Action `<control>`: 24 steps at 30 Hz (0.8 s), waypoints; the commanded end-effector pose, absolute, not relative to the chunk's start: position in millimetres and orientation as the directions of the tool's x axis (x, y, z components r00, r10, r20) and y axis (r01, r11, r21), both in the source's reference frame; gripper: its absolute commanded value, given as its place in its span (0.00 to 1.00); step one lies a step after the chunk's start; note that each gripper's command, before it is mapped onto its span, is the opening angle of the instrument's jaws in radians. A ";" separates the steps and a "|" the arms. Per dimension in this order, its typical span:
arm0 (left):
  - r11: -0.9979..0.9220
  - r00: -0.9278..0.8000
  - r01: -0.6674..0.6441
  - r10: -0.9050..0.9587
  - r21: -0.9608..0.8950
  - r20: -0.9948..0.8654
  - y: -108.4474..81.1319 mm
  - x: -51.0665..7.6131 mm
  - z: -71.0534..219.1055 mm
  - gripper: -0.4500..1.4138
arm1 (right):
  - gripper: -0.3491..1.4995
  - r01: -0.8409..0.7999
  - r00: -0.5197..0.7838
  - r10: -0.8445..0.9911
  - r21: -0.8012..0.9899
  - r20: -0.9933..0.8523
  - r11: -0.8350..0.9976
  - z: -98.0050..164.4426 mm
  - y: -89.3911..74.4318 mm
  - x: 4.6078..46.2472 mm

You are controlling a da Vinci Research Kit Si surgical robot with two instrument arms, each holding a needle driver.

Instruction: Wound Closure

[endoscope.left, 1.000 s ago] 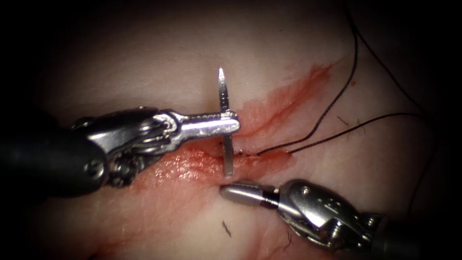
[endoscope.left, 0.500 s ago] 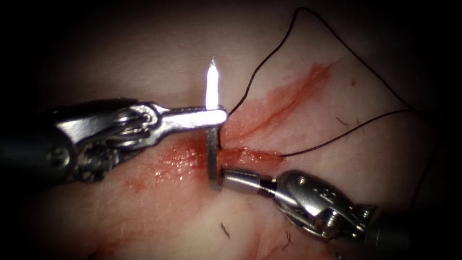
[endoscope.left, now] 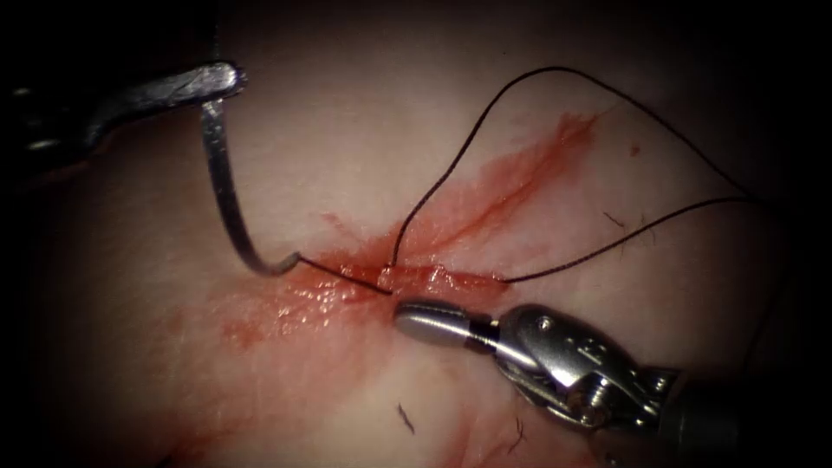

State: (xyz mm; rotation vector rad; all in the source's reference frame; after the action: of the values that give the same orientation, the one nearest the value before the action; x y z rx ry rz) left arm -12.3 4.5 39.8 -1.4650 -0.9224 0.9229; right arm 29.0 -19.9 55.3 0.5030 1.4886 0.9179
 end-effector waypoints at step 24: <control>0.021 0.388 0.205 0.916 -0.979 0.101 4.3 -11.7 34.3 0.00 | 0.04 -0.172 -0.272 0.758 0.805 -0.593 0.568 44.8 -14.6 28.1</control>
State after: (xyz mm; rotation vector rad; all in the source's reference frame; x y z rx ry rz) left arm -11.4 3.9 33.8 -1.4592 -1.0977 0.7412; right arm 27.3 -15.0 44.3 0.4948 1.6039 0.9756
